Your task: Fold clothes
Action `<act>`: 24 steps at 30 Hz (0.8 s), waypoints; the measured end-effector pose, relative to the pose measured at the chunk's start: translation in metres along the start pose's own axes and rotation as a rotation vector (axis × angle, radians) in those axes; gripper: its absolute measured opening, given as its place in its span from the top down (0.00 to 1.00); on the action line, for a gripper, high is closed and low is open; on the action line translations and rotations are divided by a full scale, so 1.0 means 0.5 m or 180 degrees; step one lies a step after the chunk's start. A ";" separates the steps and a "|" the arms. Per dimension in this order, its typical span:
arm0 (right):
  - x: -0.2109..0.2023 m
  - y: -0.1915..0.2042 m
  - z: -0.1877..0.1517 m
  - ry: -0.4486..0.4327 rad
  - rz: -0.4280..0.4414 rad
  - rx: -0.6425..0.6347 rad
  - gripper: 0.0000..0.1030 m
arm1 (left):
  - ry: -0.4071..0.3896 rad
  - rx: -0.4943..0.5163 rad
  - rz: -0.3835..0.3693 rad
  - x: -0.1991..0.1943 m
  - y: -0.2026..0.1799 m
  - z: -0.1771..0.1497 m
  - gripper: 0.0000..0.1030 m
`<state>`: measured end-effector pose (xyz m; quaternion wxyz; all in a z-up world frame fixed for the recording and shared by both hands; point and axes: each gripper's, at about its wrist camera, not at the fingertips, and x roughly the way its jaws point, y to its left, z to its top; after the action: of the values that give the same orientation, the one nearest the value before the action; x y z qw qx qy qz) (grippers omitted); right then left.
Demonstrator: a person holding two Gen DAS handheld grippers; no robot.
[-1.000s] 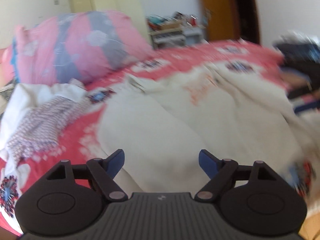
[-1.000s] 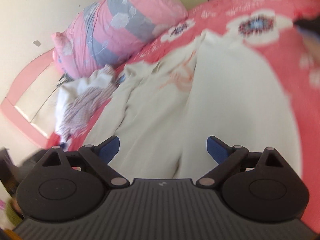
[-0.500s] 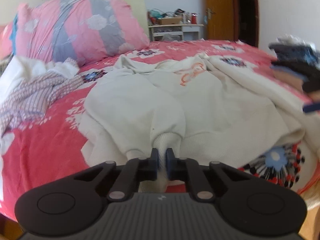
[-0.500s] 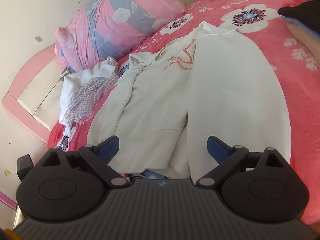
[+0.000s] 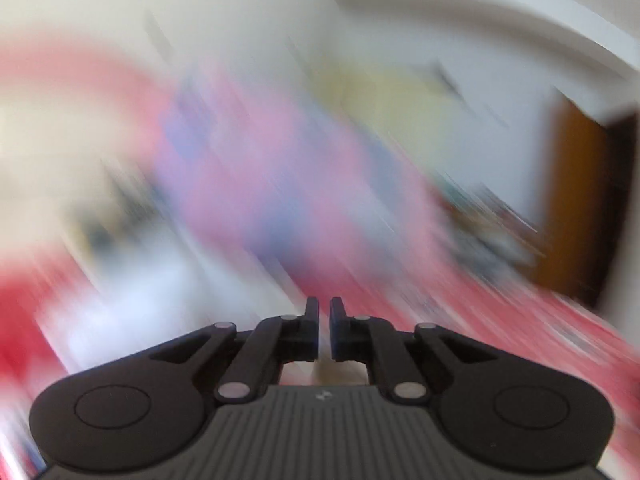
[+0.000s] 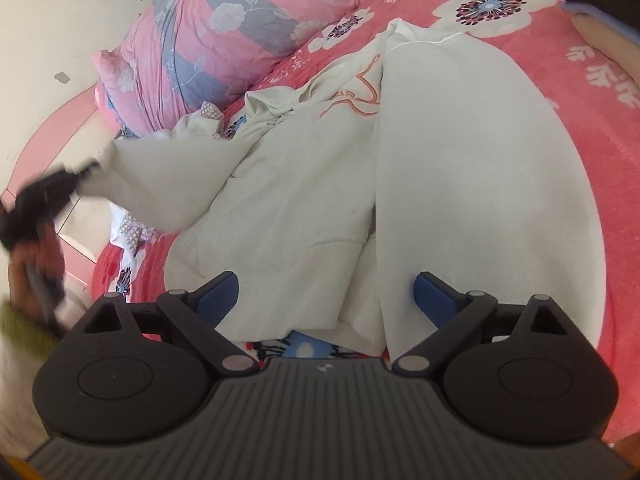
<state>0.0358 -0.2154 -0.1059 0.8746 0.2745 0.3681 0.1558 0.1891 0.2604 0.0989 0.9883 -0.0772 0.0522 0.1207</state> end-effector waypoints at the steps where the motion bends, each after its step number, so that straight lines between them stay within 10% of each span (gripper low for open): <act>1: 0.000 0.000 0.001 -0.0015 0.0003 -0.0006 0.08 | -0.0059 -0.0032 0.0280 0.033 0.017 0.023 0.70; 3: 0.001 -0.004 0.000 -0.0044 -0.0004 0.0015 0.08 | -0.0003 -0.0143 0.0591 0.081 0.050 0.044 0.51; 6: -0.001 -0.024 -0.004 -0.0053 -0.0027 0.0102 0.08 | 0.0157 -0.0319 0.0587 0.076 0.080 -0.001 0.48; 19: -0.075 -0.061 -0.008 -0.0223 -0.0302 -0.0049 0.08 | 0.1682 -0.0008 -0.0761 -0.158 0.020 -0.341 0.33; 24: -0.109 -0.082 -0.025 -0.0261 -0.0606 -0.0126 0.08 | 0.1821 -0.0205 -0.0936 -0.210 0.007 -0.401 0.33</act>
<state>-0.0074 -0.2698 -0.1070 0.9050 0.2270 0.3532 0.0678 0.0698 0.2065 -0.0858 0.9374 -0.1459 0.3124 -0.0484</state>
